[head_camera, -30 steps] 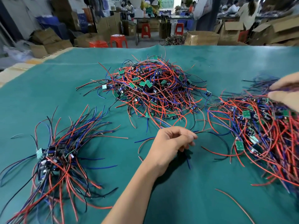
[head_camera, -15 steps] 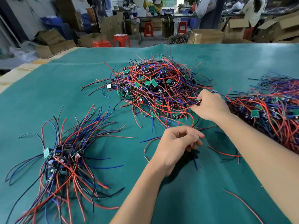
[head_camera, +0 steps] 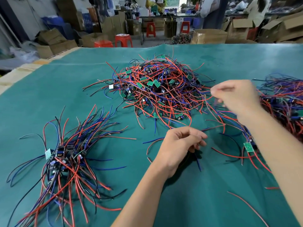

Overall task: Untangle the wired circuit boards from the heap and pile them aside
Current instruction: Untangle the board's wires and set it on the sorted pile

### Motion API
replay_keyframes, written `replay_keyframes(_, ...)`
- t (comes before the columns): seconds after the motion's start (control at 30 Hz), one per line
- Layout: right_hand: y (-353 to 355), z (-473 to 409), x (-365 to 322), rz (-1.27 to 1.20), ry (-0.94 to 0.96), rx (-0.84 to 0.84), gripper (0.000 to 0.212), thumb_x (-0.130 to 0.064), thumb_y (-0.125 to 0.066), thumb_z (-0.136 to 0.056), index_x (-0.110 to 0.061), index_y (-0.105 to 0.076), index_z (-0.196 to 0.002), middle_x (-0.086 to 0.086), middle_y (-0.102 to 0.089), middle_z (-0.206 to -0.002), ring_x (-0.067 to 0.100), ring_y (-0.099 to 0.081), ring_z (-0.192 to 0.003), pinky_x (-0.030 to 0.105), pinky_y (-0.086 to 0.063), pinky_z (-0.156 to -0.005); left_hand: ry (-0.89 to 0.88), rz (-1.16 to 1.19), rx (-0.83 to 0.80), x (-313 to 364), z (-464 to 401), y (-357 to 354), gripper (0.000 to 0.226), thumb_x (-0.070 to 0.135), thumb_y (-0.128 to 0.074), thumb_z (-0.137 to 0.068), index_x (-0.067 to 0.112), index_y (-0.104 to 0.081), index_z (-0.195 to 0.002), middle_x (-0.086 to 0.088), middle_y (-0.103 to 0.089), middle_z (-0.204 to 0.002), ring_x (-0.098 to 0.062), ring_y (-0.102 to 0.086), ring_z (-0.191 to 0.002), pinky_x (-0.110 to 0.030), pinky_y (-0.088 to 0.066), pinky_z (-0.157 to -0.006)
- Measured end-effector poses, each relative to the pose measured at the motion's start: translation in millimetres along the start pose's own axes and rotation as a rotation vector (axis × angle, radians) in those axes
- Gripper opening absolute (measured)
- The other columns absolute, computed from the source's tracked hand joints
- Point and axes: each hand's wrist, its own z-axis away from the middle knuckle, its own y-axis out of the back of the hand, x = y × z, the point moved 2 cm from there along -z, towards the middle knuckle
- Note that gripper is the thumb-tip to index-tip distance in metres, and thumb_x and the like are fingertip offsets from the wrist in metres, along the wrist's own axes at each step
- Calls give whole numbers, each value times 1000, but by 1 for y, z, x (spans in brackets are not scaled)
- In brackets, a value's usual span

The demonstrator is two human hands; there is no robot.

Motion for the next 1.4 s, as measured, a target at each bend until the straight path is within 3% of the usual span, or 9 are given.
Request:
replay_keyframes(0.13, 25, 35, -17, -378, -20, 13, 9, -20, -80, -77, -28, -82, -77, -5, -75, -73, 5, -61, -58, 16, -46, -48, 28, 110, 50, -2, -4, 1, 18, -2, -54, -94, 0, -66, -107, -17, -72, -98, -15, -65, -77, -18, -50, -66)
replay_keyframes(0.23, 17, 81, -17, -310, 117, -119, 18, -15, -79, -80, -32, -82, -85, -6, -76, -77, 3, -60, -63, 17, -48, -54, 50, 204, 65, -2, -6, 1, 26, 12, -47, -103, -2, -63, -117, -20, -72, -110, -20, -69, -88, -23, -56, -73)
replay_keyframes(0.4, -5, 123, -5, -176, 118, -656, 47, -1, -86, -78, -32, -78, -112, -2, -76, -96, 13, -64, -79, 44, -57, -79, 95, 296, 133, -2, -7, 6, 31, 22, -44, -104, 0, -66, -104, -19, -72, -96, -24, -70, -84, -32, -57, -79)
replay_keyframes(0.53, 4, 117, 0, -253, 52, -831, 57, 9, -76, -76, -33, -78, -114, 4, -78, -108, 30, -69, -95, 34, -56, -81, 88, 297, 113, -3, -8, 9, 21, 12, -46, -101, 3, -65, -98, -13, -73, -89, -22, -71, -82, -32, -58, -81)
replay_keyframes(0.73, 1, 111, 4, -295, 27, -527, 9, -25, -69, -76, -21, -75, -83, 8, -75, -72, 14, -66, -63, 23, -51, -57, 47, 266, 69, -3, -7, 8, 22, 13, -47, -102, 10, -65, -91, -4, -67, -74, -15, -67, -72, -24, -56, -70)
replay_keyframes(0.87, 1, 105, 14, -281, 19, -245, 15, -39, -69, -78, -25, -72, -81, 1, -69, -65, 10, -58, -55, 22, -46, -50, 35, 229, -6, -3, -5, 5, 22, 13, -46, -103, 7, -67, -101, -10, -69, -84, -19, -68, -78, -24, -55, -72)
replay_keyframes(1.03, -14, 116, 10, -472, -88, -500, 20, -31, -72, -86, -16, -82, -95, 6, -70, -68, 16, -58, -59, 24, -42, -47, 2, 111, -115, -1, 0, 1, 21, 18, -49, -101, 8, -67, -96, -7, -61, -79, -13, -59, -70, -23, -50, -72)
replay_keyframes(1.17, -12, 113, 12, -571, -187, -430, 11, -12, -75, -86, -18, -84, -80, 3, -78, -88, 8, -53, -62, 21, -38, -50, 15, 121, -111, 0, 0, 0, 19, 26, -60, -95, 13, -68, -83, 0, -57, -70, -11, -53, -65, -22, -48, -68)
replay_keyframes(1.4, -7, 112, 11, -504, -140, -474, 10, -16, -77, -84, -7, -81, -84, 14, -63, -72, 12, -53, -61, 20, -38, -51, -86, -188, -126, -4, 0, 0, 43, 39, -54, -96, -1, -64, -86, 7, -48, -58, -23, -36, -60, -29, -28, -57)
